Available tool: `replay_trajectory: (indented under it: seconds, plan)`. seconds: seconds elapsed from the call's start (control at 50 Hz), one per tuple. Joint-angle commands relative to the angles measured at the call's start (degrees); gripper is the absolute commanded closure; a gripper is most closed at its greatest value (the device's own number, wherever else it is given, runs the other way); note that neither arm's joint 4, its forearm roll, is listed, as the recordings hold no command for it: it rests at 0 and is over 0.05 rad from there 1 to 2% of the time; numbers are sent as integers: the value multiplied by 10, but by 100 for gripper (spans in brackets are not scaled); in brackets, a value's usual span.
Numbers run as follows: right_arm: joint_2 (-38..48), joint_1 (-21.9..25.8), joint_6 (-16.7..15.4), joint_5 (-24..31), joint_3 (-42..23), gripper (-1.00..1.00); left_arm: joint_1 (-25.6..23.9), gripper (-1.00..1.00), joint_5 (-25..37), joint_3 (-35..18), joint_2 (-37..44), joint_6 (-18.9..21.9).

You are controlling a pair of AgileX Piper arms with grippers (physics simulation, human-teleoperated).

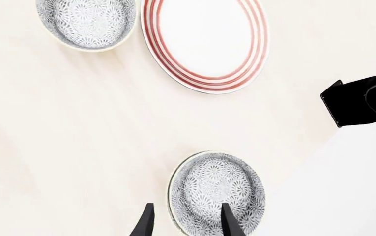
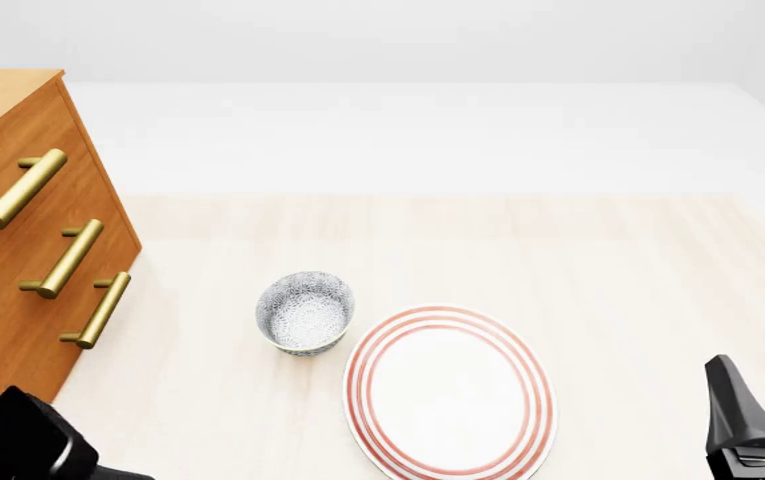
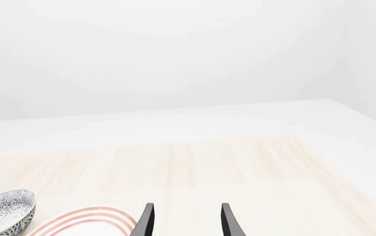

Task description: Stack the bowl in the middle on the bowl at the back.

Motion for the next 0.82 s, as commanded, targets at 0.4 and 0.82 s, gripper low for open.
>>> replay_trajectory:
  seconds: [0.4,0.82]
  plan:
    - [0,1,3,2,-1,-100,200,-100,106,-117,-265,33]
    - [-1,-1,33,75,-97,-100,306,-100,144,-214,-319,27]
